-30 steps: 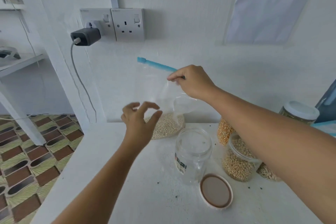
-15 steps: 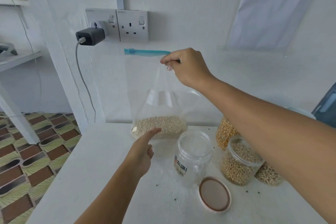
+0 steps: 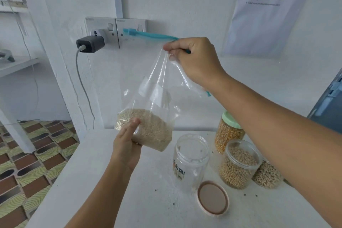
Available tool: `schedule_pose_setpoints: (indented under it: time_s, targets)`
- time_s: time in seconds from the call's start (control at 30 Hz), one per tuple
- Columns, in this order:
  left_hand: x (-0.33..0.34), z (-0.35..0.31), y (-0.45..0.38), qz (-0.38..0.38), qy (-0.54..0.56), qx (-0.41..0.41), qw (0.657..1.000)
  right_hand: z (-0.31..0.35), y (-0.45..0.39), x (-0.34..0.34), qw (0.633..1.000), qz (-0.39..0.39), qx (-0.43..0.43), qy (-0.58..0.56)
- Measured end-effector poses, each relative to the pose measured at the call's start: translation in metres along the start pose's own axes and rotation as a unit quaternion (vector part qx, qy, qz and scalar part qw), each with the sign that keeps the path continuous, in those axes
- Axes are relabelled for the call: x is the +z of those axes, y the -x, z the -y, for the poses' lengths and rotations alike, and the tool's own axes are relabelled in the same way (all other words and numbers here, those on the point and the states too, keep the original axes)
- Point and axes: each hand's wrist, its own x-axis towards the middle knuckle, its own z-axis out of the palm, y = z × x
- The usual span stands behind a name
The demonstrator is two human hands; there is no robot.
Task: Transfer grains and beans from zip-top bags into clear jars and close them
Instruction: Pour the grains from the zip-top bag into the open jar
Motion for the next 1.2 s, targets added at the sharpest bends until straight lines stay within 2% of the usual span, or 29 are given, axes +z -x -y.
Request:
schedule_pose_setpoints:
  time_s: [0.17,0.4,0.6,0.8,1.2]
  targets:
    - [-0.008,-0.023,0.006,-0.094,-0.017,0.08,0.992,-0.008,0.015,-0.005,0.997,0.002,0.032,-0.067]
    - [-0.012,-0.07,0.031,-0.143,-0.04,0.182,0.972,-0.004,0.041,-0.007,0.985,0.006,0.052,-0.167]
    - [-0.015,-0.086,0.048,-0.163,-0.084,0.213,0.96,-0.014,0.072,-0.001,0.964,0.009,0.086,-0.251]
    - [-0.004,-0.102,0.054,-0.178,-0.103,0.226,0.952,-0.034,0.098,0.002,0.964,0.024,0.089,-0.25]
    - [0.028,-0.138,0.053,-0.158,-0.107,0.269,0.944,-0.051,0.105,-0.004,0.95,-0.001,0.105,-0.294]
